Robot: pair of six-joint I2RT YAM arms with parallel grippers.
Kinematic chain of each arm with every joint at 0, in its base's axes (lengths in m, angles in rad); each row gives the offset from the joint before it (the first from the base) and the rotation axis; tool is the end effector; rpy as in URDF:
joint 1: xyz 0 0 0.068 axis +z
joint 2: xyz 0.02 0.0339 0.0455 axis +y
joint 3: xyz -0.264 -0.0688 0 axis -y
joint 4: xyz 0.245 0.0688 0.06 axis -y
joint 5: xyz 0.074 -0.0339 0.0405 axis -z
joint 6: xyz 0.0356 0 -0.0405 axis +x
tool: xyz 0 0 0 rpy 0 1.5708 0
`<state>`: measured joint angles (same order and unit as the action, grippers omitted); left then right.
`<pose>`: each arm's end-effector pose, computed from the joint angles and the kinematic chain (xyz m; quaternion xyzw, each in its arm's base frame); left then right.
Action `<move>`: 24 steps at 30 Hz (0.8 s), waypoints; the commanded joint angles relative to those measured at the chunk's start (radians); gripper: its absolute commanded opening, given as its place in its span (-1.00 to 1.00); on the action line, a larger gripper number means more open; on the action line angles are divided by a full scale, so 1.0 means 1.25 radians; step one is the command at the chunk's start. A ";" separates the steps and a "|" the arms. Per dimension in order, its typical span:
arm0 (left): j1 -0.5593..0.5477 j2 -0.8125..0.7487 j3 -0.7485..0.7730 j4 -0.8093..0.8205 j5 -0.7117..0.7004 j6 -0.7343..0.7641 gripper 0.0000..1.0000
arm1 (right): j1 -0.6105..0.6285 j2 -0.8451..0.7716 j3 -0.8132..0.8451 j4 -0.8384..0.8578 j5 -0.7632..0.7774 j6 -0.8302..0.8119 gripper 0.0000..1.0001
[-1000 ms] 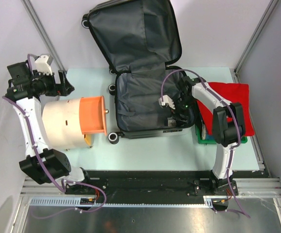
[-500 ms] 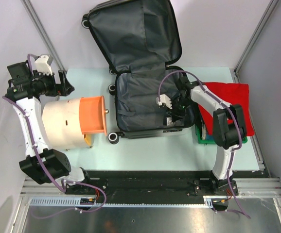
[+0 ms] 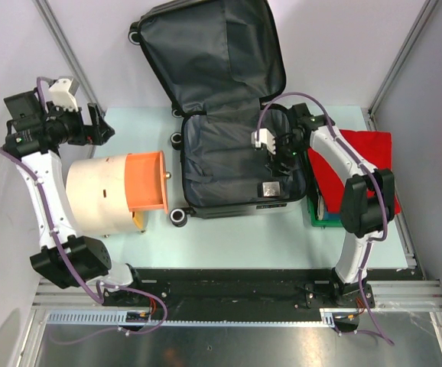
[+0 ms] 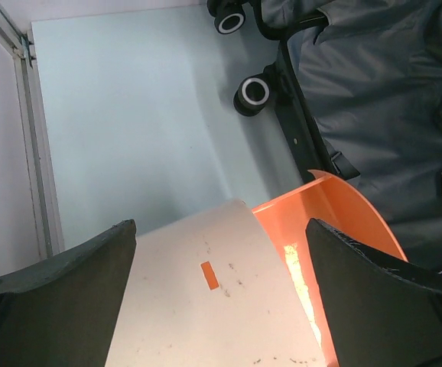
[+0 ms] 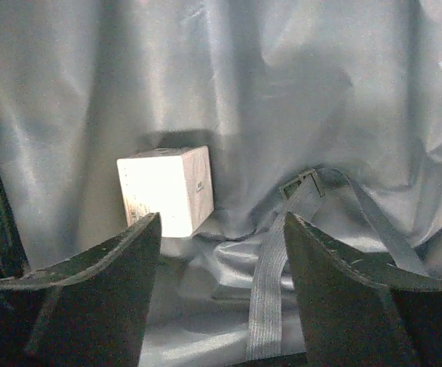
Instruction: Open, take out, and arrange the luggage
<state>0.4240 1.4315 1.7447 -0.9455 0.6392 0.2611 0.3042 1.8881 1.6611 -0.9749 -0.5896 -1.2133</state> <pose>0.2646 0.0961 0.4469 0.0727 0.8555 -0.1197 0.4985 0.3680 0.1363 0.2710 -0.6858 0.6459 0.1796 0.2831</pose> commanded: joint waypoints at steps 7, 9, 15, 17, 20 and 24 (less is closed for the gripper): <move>-0.008 0.000 0.014 0.007 0.020 -0.020 0.96 | 0.051 -0.011 -0.115 0.000 0.025 -0.074 0.71; -0.008 0.003 0.013 0.007 0.020 -0.021 0.96 | 0.071 -0.001 -0.160 0.036 0.060 -0.060 0.72; -0.007 0.011 0.018 0.007 0.021 -0.021 0.96 | 0.079 0.031 -0.228 0.231 0.147 -0.005 0.65; -0.007 0.014 0.017 0.007 0.021 -0.020 0.96 | 0.079 0.039 -0.239 0.289 0.165 0.004 0.54; -0.008 0.019 0.020 0.007 0.020 -0.019 0.96 | 0.078 0.042 -0.248 0.354 0.203 0.013 0.26; -0.008 0.024 0.025 0.007 0.021 -0.019 0.96 | 0.063 0.020 -0.247 0.371 0.191 0.009 -0.33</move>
<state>0.4217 1.4570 1.7485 -0.9459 0.6399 0.2611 0.4084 1.9118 1.3640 -0.6693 -0.4225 -1.1946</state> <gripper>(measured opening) 0.976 0.519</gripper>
